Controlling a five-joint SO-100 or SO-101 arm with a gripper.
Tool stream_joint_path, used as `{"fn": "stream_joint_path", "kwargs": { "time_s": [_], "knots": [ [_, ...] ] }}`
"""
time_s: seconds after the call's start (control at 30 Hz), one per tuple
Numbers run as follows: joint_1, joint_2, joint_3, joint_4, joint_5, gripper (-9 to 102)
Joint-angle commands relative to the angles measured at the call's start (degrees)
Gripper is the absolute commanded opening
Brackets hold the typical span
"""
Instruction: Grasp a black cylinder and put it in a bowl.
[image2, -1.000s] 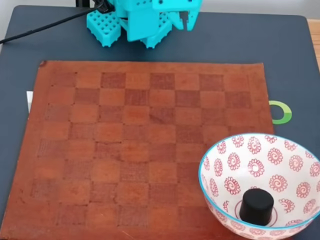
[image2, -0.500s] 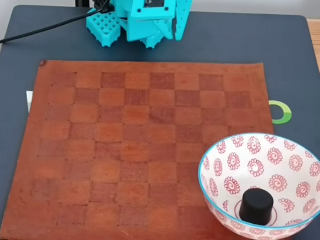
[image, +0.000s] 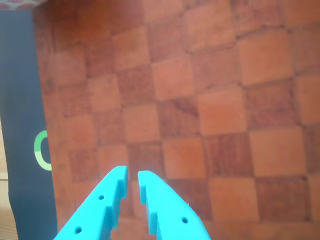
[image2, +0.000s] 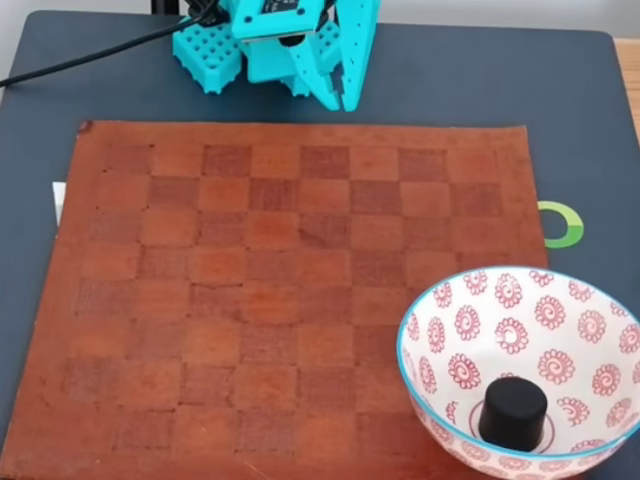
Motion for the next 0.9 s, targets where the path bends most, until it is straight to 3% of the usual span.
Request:
{"fn": "stream_joint_path", "kwargs": {
  "time_s": [0.0, 0.87],
  "knots": [
    [0.44, 0.88, 2.72, -4.83, -0.09, 0],
    [0.26, 0.97, 10.11, -8.35, -3.6, 0]
  ]
}}
